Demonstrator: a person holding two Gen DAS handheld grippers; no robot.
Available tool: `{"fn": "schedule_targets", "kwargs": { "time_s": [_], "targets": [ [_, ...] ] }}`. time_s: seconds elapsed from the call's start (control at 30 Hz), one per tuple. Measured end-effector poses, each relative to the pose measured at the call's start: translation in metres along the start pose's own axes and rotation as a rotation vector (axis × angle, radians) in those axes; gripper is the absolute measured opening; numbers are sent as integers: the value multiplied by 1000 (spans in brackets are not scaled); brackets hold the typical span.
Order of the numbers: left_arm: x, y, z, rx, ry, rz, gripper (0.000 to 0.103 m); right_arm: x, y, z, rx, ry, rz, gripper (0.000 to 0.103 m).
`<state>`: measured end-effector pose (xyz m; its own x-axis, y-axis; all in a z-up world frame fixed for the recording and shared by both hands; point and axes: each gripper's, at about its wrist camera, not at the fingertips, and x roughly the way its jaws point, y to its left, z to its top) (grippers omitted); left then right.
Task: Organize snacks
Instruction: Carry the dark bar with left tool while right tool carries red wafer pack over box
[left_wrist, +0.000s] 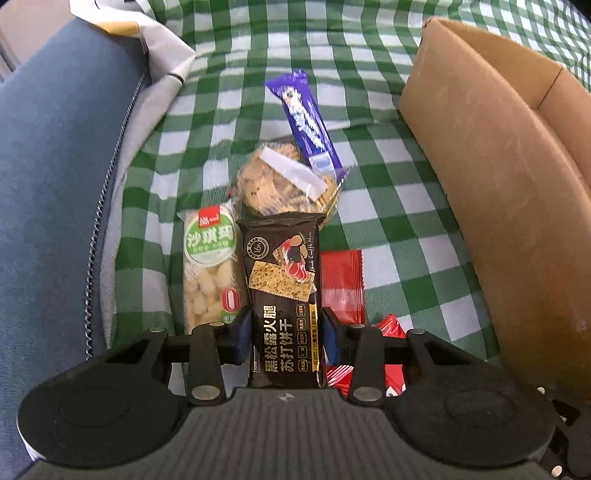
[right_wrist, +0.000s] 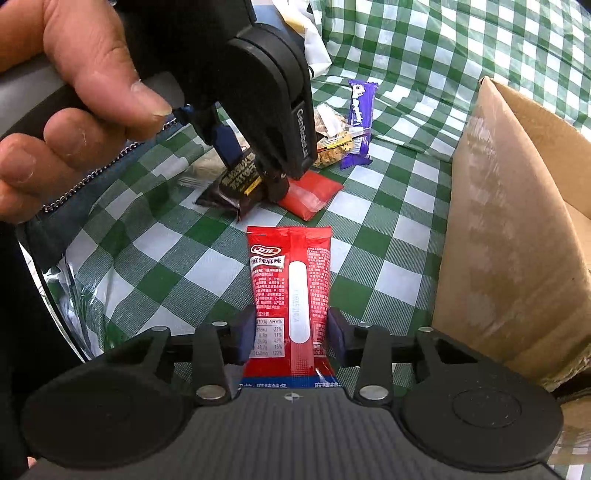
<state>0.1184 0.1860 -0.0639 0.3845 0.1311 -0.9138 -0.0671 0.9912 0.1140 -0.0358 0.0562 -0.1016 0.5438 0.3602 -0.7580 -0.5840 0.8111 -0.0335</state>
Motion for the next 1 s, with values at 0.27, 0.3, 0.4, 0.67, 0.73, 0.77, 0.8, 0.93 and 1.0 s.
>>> {"fn": "schedule_targets", "kwargs": {
  "time_s": [0.27,0.3,0.4,0.67,0.73,0.77,0.8,0.93,1.0],
  "targets": [
    [-32,4,1,-26,-155,36,42,-16,-2,3,8,-61,-14,40],
    [-36,4,1,-28,-176,49,42,-18,-2,4,8,-71,-16,40],
    [-50,5,1,-37,-247,93,42,-28,-4,6,14,-105,-17,40],
    [-99,-6,-9,-73,-469,168,42,-86,-18,43,15,-213,3,40],
    [-107,-10,-11,-82,-496,177,42,-104,-25,52,-6,-239,15,40],
    [-110,-12,-12,-85,-503,175,42,-111,-28,53,-28,-249,14,40],
    [-112,-14,-13,-87,-510,172,42,-116,-33,54,-53,-250,15,40],
    [-113,-17,-13,-79,-521,177,42,-124,-50,42,-72,-284,-8,40],
    [-113,-18,-13,-80,-521,176,42,-123,-61,31,-10,-304,18,40]
  ]
}}
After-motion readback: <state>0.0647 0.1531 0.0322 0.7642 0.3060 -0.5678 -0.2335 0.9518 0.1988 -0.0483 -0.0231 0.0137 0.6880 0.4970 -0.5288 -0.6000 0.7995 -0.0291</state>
